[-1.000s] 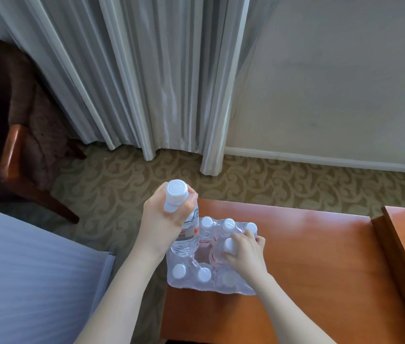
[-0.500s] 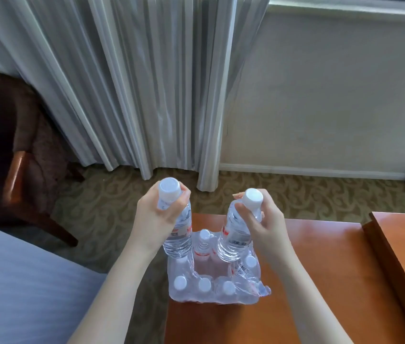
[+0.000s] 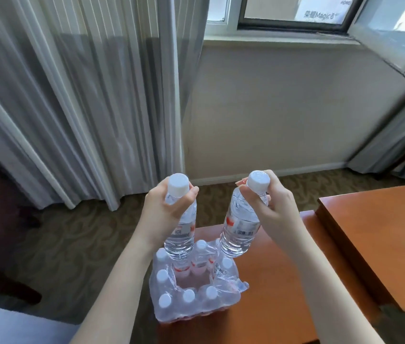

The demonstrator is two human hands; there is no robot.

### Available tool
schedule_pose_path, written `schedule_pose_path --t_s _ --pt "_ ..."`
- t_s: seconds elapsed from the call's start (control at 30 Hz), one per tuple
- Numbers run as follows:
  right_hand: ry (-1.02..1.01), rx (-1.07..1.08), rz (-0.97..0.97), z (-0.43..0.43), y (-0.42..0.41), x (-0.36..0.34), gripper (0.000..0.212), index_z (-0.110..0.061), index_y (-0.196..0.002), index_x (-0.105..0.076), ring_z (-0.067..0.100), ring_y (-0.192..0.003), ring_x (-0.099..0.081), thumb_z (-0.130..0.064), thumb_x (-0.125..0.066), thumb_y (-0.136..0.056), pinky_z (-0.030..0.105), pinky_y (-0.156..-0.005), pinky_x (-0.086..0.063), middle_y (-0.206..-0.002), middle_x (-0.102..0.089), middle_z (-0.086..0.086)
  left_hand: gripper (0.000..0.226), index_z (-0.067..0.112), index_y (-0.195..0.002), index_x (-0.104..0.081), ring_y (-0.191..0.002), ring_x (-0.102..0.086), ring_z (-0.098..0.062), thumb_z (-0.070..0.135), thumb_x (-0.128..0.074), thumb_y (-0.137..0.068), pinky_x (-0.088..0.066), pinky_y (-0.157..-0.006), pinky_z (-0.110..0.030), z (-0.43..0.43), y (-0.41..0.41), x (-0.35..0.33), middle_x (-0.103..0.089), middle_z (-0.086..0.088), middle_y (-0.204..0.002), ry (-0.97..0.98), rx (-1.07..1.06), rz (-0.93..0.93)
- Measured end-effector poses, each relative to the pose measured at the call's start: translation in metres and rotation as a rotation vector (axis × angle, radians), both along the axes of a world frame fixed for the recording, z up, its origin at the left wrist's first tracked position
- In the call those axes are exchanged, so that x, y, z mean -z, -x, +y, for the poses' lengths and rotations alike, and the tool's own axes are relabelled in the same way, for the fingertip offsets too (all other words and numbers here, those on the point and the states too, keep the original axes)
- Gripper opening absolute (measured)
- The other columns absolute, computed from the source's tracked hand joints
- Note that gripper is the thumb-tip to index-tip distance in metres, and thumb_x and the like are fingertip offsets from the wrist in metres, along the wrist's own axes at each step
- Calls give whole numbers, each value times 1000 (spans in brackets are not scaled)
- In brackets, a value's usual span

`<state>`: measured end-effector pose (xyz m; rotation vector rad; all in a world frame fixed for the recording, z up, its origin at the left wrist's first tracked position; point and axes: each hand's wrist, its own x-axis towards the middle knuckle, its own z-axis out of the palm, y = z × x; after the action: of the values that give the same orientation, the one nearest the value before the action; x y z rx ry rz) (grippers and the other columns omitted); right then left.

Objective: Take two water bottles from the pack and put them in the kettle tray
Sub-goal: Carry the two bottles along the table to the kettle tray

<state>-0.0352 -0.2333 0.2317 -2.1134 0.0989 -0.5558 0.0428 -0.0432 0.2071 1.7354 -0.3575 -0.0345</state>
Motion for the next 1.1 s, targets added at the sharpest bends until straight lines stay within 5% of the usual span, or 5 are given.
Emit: schedule_pose_path --t_s 0.23,0.37,0.53,0.7,1.1 --pt "15 203 -31 -57 55 -26 41 -7 -94 -58 17 -79 -63 -48 -58 -85 33 -70 -51 -84 -69 5 15 15 -78 -62 -60 -59 -5 27 -68 -83 -48 -56 -12 -79 20 -26 -62 8 -65 60 265 -17" --pt "49 315 -81 -100 103 -40 47 -5 -94 -58 15 -80 -61 -49 -52 -79 21 -68 -48 -84 -68 6 24 12 -79 -62 -66 -61 -17 36 -66 -76 -50 -66 -30 -138 46 -44 -64 -9 -72 35 375 -63" --pt "36 470 -87 -164 190 -55 43 -5 -93 -54 24 -81 -64 -46 -54 -80 47 -72 -54 -83 -65 9 24 12 -77 -62 -64 -56 -10 36 -68 -76 -47 -64 -25 -229 102 -62 -61 1 -70 53 541 -79" --pt "51 587 -100 -233 296 -71 40 -9 -96 -55 12 -78 -63 -46 -54 -81 17 -65 -50 -89 -70 9 28 10 -80 -62 -63 -60 -8 37 -68 -76 -50 -57 -17 -327 189 -78 -65 -16 -74 99 717 -70" --pt "89 967 -73 -365 523 -69 47 -19 -94 -55 4 -75 -61 -62 -51 -74 13 -63 -45 -84 -68 -6 17 15 -85 -68 -76 -67 -5 33 -66 -85 -51 -68 -23 -516 393 -88 -71 -7 -88 88 1037 -41"
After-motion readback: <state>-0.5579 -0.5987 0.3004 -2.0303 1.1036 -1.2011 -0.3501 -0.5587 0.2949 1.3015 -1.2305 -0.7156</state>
